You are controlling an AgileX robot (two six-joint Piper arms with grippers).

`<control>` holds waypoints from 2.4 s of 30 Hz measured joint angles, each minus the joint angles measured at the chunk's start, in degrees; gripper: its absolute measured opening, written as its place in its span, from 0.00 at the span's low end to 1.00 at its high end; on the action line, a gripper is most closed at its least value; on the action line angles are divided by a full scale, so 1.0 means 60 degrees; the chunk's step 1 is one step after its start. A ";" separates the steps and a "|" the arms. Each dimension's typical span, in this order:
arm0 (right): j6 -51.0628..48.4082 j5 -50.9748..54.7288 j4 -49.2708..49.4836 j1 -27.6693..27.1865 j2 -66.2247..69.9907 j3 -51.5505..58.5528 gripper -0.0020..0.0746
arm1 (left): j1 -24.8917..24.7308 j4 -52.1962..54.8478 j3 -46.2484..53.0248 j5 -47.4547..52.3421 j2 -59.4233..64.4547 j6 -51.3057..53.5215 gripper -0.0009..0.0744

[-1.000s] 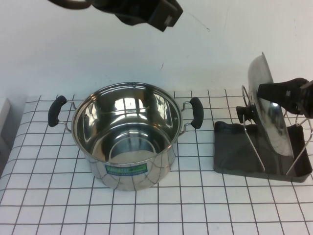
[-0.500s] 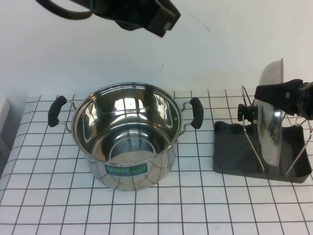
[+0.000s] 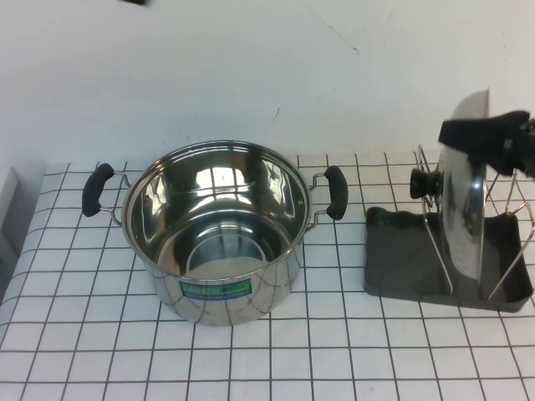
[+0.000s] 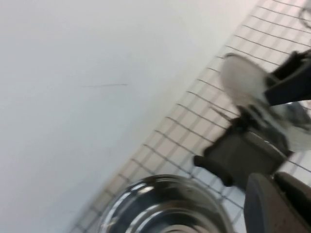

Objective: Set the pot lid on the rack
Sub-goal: Place the pot lid on the pot rack

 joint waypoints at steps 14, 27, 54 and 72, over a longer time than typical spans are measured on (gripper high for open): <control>-0.0457 -0.1113 -0.0307 0.0000 -0.1014 -0.0125 0.34 | 0.0017 0.1277 0.0000 0.0031 -0.2181 -0.0653 0.01; -0.0792 -0.0908 -0.0064 0.0000 -0.0058 -0.0125 0.33 | 0.0017 0.1375 0.0333 0.0140 -0.2279 -0.0672 0.01; -0.0807 -0.0886 -0.0064 0.0000 0.0679 -0.0607 0.33 | 0.0017 0.1120 0.2958 -0.1293 -0.2267 -0.0858 0.01; -0.0877 -0.0893 0.0014 0.0000 0.1309 -0.0981 0.54 | 0.0017 0.1097 0.2958 -0.1198 -0.2267 -0.0841 0.01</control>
